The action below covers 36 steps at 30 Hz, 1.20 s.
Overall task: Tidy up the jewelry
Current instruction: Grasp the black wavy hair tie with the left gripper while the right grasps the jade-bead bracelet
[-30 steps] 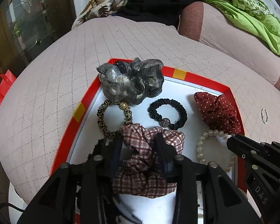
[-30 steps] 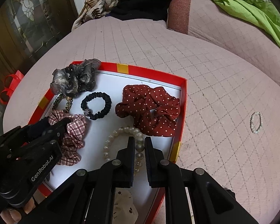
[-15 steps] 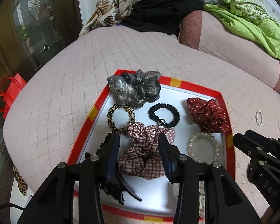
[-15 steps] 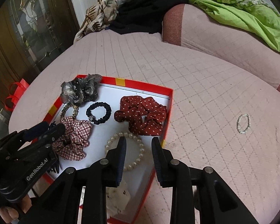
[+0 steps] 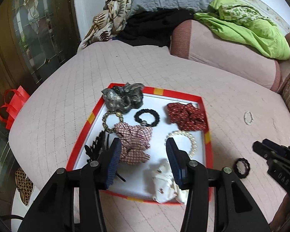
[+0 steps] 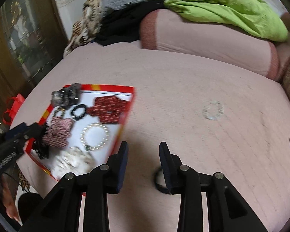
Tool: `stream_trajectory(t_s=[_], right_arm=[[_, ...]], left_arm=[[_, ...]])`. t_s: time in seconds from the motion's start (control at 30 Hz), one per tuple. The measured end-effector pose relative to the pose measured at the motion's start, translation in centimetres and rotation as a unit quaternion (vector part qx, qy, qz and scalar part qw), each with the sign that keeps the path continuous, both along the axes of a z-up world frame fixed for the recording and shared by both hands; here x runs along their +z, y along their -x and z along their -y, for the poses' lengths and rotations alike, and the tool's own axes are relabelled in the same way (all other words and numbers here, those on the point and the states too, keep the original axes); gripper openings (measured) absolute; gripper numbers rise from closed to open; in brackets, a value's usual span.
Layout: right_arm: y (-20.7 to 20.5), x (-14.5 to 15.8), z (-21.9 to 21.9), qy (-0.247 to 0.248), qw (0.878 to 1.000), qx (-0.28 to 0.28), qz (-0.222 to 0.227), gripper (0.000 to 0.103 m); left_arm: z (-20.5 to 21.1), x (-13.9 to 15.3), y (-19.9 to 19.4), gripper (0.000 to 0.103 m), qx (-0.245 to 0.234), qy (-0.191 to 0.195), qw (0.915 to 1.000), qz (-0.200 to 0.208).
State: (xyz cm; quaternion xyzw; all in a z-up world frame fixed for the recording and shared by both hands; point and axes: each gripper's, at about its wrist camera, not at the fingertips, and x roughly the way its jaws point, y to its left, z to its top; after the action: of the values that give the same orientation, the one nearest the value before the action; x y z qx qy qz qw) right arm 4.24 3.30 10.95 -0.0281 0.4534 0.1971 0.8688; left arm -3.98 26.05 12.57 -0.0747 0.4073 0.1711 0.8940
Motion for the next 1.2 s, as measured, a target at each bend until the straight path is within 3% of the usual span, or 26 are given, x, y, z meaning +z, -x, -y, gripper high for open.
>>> stream_trajectory(t_s=[0.33, 0.53, 0.77, 1.0, 1.2], right_arm=[[0.1, -3.0, 10.9, 0.006, 0.996, -0.079, -0.042, 0.041], [0.3, -4.6, 11.3, -0.009, 0.997, -0.059, -0.052, 0.041], [-2.5, -5.5, 13.9, -0.024, 0.995, -0.085, -0.05, 0.041], [-6.1, -5.8, 15.2, -0.033, 0.995, -0.087, -0.048, 0.041], [-9.2, -6.7, 15.2, -0.031, 0.994, -0.089, -0.048, 0.041]], left_arm=[[6.0, 0.8, -0.2, 0.048, -0.053, -0.002, 0.9986, -0.001], [11.1, -0.5, -1.1, 0.048, -0.109, -0.008, 0.9939, -0.016], [16.6, -4.4, -3.1, 0.048, -0.184, -0.011, 0.9815, -0.05], [17.2, -7.5, -6.1, 0.047, -0.186, 0.022, 0.979, -0.08], [17.8, -8.7, -7.5, 0.047, -0.195, 0.02, 0.9763, -0.091]])
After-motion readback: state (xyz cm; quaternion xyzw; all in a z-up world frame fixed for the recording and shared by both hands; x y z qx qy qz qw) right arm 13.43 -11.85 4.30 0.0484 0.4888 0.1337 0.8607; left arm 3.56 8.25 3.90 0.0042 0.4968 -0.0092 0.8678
